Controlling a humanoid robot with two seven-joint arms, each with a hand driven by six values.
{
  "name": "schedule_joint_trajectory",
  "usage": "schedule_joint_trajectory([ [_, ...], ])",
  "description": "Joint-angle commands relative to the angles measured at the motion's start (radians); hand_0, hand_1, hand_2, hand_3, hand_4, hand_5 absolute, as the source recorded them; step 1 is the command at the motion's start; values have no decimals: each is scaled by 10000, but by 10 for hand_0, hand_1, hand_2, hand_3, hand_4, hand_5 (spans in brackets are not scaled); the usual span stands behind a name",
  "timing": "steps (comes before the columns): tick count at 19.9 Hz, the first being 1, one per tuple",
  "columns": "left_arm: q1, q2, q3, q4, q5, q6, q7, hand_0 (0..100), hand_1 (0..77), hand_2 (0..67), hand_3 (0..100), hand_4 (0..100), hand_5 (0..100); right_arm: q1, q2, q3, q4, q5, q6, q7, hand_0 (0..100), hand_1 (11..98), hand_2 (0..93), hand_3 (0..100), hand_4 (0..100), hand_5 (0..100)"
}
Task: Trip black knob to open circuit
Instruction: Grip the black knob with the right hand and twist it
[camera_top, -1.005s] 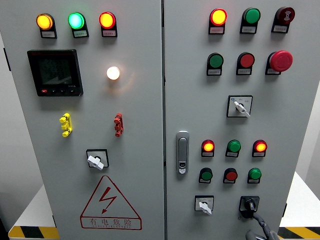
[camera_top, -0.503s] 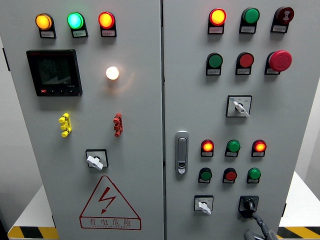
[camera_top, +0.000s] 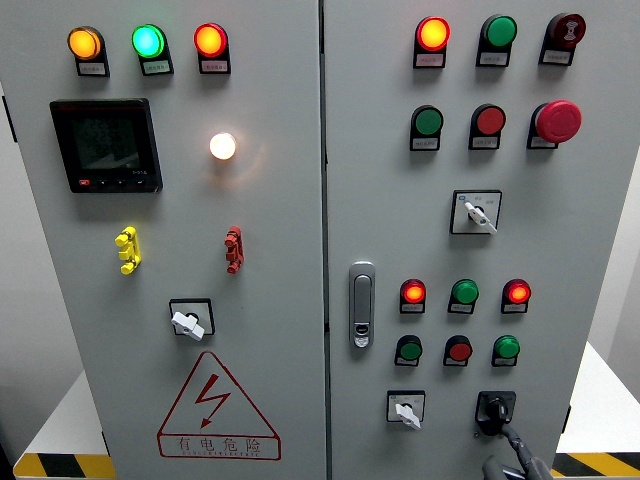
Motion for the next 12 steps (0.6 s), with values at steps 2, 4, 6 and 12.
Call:
schedule_joint_trajectory([
  [2, 0, 8, 0, 0, 0, 0, 0, 0, 30, 130, 214, 65, 15, 8, 4, -93, 16, -2, 18, -14, 1000, 571, 9, 952, 1000, 1000],
  [4, 0, 8, 0, 0, 0, 0, 0, 0, 30, 130, 213, 65, 15, 8, 4, -93, 1, -2, 34, -44, 1000, 564, 9, 955, 1000, 1000],
  [6, 0, -7, 0, 0, 0, 0, 0, 0, 30, 130, 213, 65, 15, 8, 4, -108, 1, -2, 34, -60, 1000, 557, 10, 956, 1000, 1000],
  [12, 0, 8, 0, 0, 0, 0, 0, 0, 30, 130, 213, 66, 15, 24, 20, -215, 16, -2, 64, -60, 1000, 554, 9, 959, 1000, 1000],
])
